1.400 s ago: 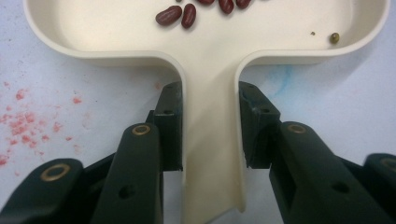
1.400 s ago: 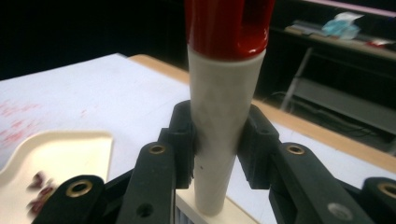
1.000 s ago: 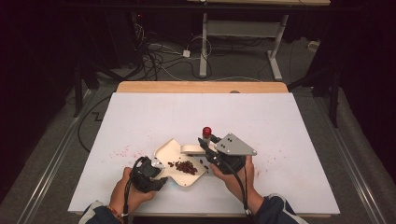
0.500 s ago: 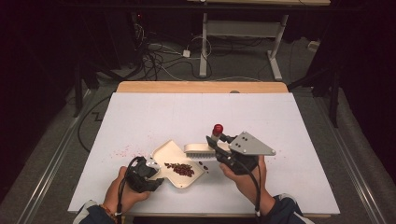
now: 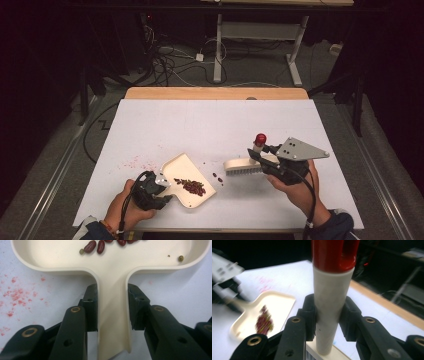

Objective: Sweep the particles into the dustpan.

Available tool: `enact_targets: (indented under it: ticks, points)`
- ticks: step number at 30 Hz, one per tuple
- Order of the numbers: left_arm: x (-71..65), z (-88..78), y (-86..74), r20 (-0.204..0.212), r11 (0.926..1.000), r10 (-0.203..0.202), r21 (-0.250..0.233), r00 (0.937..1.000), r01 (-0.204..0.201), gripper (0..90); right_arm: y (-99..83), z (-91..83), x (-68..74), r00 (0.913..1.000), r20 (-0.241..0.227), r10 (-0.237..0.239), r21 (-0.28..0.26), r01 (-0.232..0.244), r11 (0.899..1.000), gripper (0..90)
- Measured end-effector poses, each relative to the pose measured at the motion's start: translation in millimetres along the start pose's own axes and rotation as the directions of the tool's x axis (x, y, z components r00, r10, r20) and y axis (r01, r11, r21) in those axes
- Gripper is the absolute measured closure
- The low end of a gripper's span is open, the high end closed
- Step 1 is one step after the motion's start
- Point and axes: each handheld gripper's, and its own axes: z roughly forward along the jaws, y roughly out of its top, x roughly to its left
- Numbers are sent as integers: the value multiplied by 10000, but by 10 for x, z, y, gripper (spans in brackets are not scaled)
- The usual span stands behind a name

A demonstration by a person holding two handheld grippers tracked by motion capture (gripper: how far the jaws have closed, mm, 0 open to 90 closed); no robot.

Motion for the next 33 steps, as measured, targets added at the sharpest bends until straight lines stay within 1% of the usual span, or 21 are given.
enact_targets:
  ticks: [1,3,4,5,7,9,16,20,23,26,28,30,31,33]
  points:
    - [-2,1,2,-9,10000,-1,2,10000,1,636,-8,-27,-18,9998,-168,55,45,-54,10000,701]
    - [-5,2,6,-15,10000,12,9,10000,-12,636,-16,-47,-27,9978,-652,-121,344,144,9993,701]
    - [-6,3,7,-22,10000,26,21,10000,-26,636,-23,-47,-18,9968,-787,-130,404,162,9991,701]
    - [-5,3,9,-18,10000,28,22,10000,-28,636,-28,-36,-11,9954,-939,-172,513,220,9984,701]
    - [-5,6,12,-17,10000,34,24,10000,-34,636,-32,10,2,9906,-1370,-27,534,101,9985,701]
    - [-6,7,15,-15,10000,31,32,10000,-31,636,-19,78,17,9872,-1597,-53,495,134,9987,701]
    - [-11,10,21,-17,10000,19,36,10000,-19,636,40,383,23,9904,-1381,45,22,-42,10000,701]
    - [-9,14,25,17,10000,4,22,10000,-4,636,81,503,13,9918,-1275,61,-166,-83,9998,701]
    - [-6,16,25,35,10000,6,12,10000,-6,636,100,549,17,9920,-1261,104,-305,-144,9994,701]
    - [-8,16,26,27,10000,10,10,10000,-11,636,113,568,5,9924,-1191,308,-522,-373,9979,701]
    - [-8,16,25,29,10000,11,8,10000,-11,636,117,557,-3,9933,-1070,445,-723,-524,9960,701]
    - [-8,17,26,32,10000,7,9,10000,-7,636,123,537,-12,9931,-1079,460,-751,-543,9957,701]
    - [-6,18,26,40,10000,3,9,10000,-3,636,124,519,-17,9933,-1031,519,-864,-609,9944,701]
    - [-6,19,29,44,10000,-2,23,10000,2,636,131,484,-35,9947,-831,604,-1031,-689,9923,701]
